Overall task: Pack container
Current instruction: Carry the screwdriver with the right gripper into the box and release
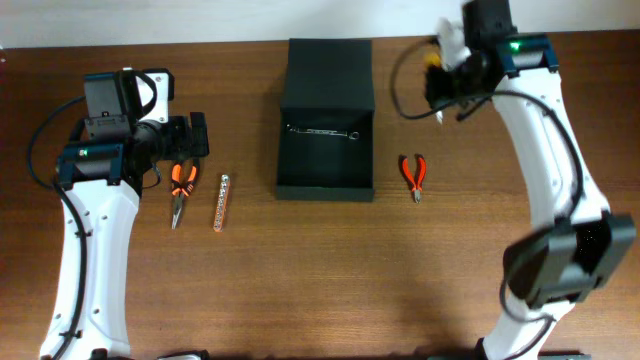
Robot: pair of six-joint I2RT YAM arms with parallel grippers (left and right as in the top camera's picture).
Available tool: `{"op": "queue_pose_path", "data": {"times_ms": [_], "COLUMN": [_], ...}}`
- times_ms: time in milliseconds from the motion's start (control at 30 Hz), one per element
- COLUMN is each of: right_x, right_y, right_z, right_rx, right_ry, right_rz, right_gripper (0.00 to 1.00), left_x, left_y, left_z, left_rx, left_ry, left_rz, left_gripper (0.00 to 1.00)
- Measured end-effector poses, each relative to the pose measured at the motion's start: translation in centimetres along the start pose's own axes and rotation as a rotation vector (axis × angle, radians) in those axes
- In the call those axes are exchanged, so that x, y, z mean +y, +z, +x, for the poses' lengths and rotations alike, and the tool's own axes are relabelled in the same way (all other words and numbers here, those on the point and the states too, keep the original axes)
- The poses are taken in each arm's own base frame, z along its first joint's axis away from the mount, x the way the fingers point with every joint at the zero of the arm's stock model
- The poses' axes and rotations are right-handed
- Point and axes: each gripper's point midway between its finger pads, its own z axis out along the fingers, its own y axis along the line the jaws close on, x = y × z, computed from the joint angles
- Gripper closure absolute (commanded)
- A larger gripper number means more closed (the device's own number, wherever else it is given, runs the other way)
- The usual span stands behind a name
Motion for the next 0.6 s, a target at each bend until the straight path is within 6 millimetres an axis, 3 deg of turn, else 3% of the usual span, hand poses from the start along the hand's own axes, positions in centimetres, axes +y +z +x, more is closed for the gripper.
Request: {"op": "queue_pose_path", "data": {"times_ms": [100,200,367,600], "right_x": [5.2,10.0,14.7,16.1], "right_y": [-3.0,-3.5,-0.9,5.5], "right_z": [-2.4,-2.4,-0.8,2.1], "right_rx": [-0.102,-0.12,-0.073,0.036], "right_ry": [-0.178,-0.37,-0.656,-1.04], "right_rz": [-0.048,-0.104,-0.163,-0.237], "right_gripper": [0.96,0.96,0.96,0.96], "left_x": [0.0,0.0,0.0,0.0], "left_y": [0.0,0.0,0.0,0.0], "left_z": [0.0,0.0,0.0,0.0], "left_rx": [0.0,0.0,0.0,0.0], "left_ry": [0.0,0.0,0.0,0.0], "left_rz": [0.0,0.0,0.0,0.0], "left_gripper": [0.01,0.01,0.01,0.01]}}
